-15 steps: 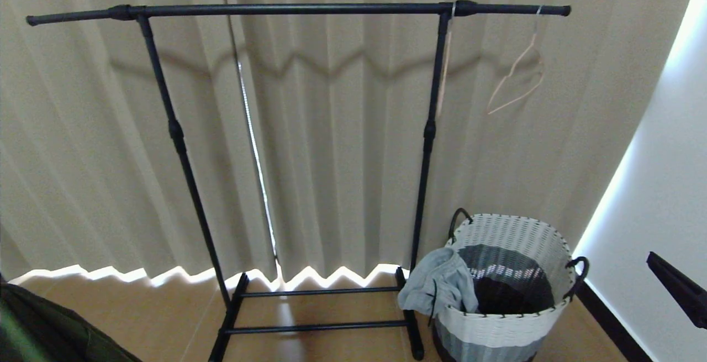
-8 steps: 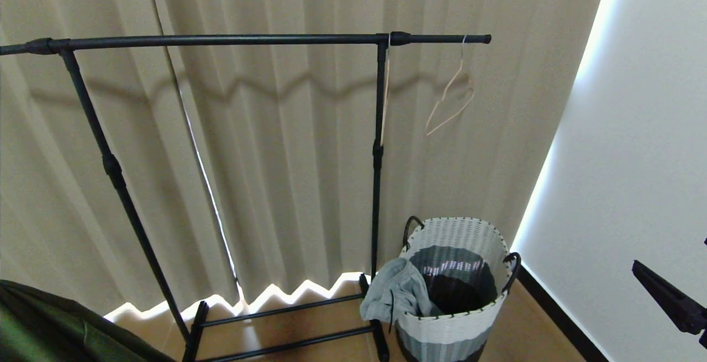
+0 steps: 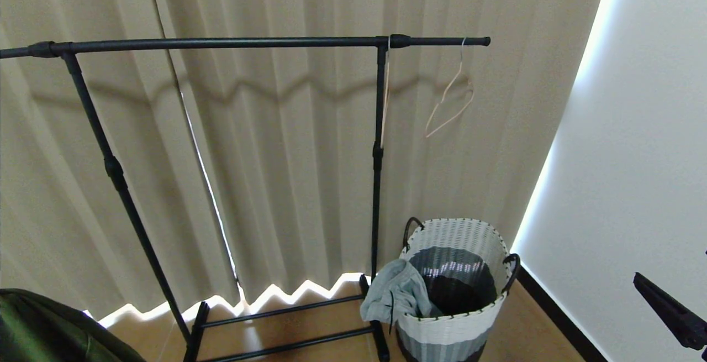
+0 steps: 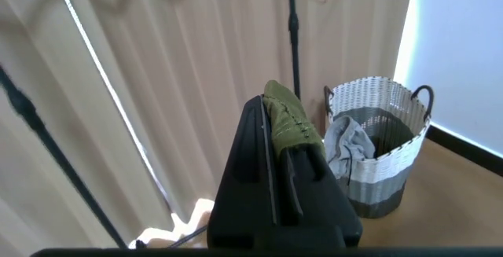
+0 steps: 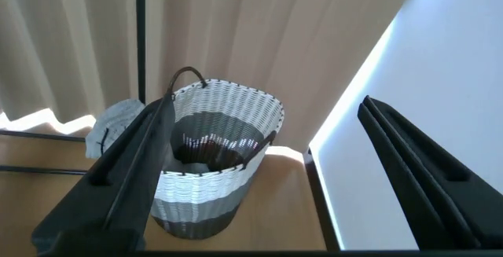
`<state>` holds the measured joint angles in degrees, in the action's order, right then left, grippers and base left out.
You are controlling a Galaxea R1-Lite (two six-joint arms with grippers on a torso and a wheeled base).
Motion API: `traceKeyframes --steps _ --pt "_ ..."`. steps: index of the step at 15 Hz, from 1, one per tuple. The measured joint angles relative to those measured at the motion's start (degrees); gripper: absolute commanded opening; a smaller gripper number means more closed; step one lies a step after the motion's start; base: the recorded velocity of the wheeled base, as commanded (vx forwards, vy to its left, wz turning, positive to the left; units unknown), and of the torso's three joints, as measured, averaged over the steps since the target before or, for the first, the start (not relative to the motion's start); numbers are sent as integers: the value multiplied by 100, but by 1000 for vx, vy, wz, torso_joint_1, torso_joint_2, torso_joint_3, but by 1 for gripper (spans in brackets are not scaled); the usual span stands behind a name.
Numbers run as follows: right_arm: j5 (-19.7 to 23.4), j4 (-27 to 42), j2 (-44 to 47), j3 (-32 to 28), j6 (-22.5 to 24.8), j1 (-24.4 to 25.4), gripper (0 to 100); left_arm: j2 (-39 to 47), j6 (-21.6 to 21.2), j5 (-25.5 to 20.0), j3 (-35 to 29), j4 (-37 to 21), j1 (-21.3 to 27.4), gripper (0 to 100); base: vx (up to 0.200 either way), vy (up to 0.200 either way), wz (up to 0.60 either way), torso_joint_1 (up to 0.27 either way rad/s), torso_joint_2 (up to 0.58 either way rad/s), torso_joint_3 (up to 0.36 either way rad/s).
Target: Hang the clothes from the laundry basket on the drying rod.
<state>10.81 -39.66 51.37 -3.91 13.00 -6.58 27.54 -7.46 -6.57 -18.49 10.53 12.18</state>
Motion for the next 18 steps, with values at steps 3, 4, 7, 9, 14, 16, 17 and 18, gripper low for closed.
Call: traceKeyframes --steps 3,4,7,9,14,16,17,18 --pt "-22 -9 105 -18 0 -13 100 95 21 12 11 -9 -22 0 0 0 600 10 -2 2" --pt "-22 -11 127 -24 0 -17 100 129 24 12 22 -6 -26 0 0 0 600 7 2 -7" --pt "2 -5 151 -18 -13 -17 100 206 32 12 80 74 -26 0 0 0 0 0 0 0" --pt "7 -9 160 1 -16 -17 100 222 60 12 119 285 -15 0 0 0 0 0 0 0" --pt "7 -5 152 12 -13 -9 100 316 71 9 194 329 -15 0 0 0 0 0 0 0" --pt "7 -5 149 12 -16 -9 100 379 71 9 246 325 -17 0 100 0 0 1 1 4" --pt "7 -5 149 12 -16 -9 100 396 73 9 279 317 -20 0 200 0 0 7 2 2" --pt "7 -2 146 15 -16 -9 100 407 68 6 290 323 -22 0 200 0 0 -2 -12 -2"
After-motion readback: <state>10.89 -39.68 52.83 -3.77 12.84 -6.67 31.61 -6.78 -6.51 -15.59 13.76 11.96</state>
